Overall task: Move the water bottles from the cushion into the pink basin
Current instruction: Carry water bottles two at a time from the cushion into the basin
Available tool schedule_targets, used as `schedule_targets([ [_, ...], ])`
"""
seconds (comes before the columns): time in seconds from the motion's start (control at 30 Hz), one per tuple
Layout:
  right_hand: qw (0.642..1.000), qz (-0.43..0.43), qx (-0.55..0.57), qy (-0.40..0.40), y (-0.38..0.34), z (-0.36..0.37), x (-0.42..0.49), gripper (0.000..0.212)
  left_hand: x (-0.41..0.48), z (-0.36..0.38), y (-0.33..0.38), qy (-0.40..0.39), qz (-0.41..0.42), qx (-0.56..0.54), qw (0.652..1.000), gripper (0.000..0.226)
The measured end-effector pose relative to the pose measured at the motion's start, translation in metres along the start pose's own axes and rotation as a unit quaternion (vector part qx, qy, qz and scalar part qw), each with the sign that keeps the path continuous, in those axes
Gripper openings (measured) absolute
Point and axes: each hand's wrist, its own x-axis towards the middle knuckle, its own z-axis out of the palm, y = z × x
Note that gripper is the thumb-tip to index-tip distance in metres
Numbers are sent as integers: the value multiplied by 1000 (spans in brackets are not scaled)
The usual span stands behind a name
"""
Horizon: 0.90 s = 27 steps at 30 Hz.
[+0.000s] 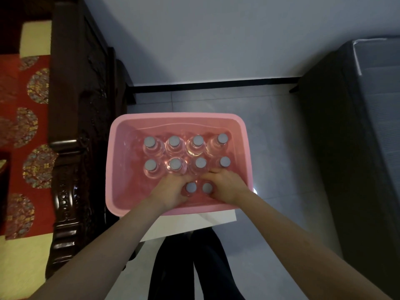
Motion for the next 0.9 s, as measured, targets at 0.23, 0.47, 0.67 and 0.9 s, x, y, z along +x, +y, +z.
schedule_targets([
  [0.23,1000,11,15,-24,3,-15,-9,23,9,6,3,-24,-11,-2,1000,39],
  [0.47,997,60,21,-53,-2,-22,-6,16,14,5,4,13,6,-29,999,32],
  [0.67,993,98,63,-37,0,-22,-11,18,13,8,6,23,-22,-7,999,26],
  [0.9,990,135,46,15,-7,-14,-19,4,8,8,6,66,-13,-36,997,27],
])
